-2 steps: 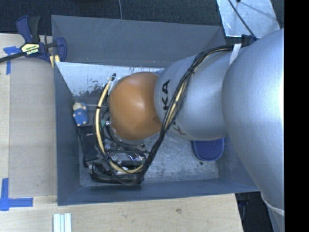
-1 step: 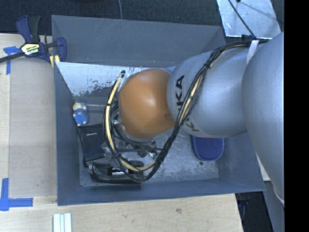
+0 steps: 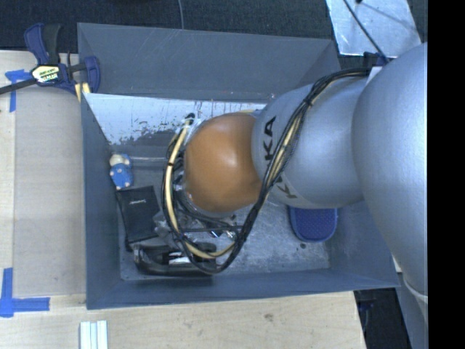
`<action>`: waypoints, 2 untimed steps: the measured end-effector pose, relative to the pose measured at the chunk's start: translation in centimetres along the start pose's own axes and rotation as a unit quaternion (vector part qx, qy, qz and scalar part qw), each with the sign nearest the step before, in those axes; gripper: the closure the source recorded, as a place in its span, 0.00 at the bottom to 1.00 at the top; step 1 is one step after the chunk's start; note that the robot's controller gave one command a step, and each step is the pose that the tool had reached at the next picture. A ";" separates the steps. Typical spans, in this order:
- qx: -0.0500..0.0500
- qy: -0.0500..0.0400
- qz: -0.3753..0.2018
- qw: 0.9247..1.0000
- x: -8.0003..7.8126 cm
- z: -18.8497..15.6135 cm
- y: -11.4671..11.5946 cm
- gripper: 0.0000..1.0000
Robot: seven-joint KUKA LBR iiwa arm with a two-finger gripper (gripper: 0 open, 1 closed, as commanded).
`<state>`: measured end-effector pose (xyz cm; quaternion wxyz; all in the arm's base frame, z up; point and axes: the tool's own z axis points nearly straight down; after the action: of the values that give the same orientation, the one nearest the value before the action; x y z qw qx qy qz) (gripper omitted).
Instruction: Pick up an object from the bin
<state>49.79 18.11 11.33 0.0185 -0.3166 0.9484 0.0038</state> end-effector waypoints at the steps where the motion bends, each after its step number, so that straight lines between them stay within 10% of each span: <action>1: 0.000 0.002 0.000 1.000 0.2 0.4 0.0 0.00; 2: -0.002 0.016 -0.037 0.999 -4.8 4.0 -3.4 0.00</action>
Offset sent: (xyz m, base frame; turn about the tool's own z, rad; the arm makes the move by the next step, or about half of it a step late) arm 0.0000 0.0000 0.0000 0.0000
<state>55.77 18.33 7.57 0.0034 -0.3516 0.9361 -0.0001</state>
